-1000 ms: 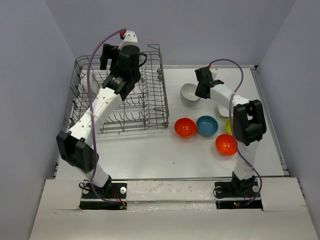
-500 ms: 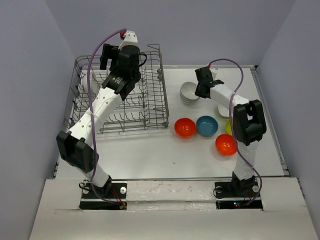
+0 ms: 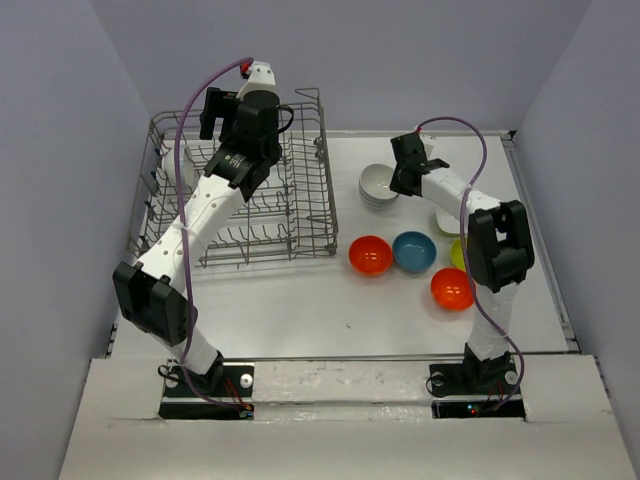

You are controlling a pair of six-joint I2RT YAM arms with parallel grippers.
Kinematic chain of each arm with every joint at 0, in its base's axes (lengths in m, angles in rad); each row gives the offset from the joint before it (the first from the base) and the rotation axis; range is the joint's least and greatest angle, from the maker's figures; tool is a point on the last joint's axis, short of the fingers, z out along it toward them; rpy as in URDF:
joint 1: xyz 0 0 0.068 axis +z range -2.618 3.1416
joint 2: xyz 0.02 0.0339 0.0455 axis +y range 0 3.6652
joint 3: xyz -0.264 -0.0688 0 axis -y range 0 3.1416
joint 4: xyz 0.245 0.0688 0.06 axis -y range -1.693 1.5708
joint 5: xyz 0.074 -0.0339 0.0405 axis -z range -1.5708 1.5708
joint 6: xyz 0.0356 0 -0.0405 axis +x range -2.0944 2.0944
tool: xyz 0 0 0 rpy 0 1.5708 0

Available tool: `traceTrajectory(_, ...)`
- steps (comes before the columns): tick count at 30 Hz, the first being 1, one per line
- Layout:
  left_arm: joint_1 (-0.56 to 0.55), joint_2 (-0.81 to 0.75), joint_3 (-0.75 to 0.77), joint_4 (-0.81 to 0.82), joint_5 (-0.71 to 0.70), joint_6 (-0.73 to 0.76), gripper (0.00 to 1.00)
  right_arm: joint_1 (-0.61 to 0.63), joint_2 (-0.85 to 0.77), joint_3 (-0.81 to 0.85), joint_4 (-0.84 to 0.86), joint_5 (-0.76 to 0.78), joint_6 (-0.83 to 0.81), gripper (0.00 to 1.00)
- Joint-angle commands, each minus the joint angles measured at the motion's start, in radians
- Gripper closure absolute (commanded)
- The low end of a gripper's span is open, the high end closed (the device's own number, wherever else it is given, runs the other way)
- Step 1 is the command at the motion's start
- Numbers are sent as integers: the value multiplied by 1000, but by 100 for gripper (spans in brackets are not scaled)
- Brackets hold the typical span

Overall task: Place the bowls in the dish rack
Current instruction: Pick up the bowl from the bowl.

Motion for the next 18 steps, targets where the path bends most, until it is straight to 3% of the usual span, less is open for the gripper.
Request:
traceTrajectory(1,-8,-5,-11,48,-24,-3,6,-7,-82,39,4,5,-17,94)
traceTrajectory(18,-11,1,-13,48,-23,-2,6,-7,-93,70,-24,-17,-33,90)
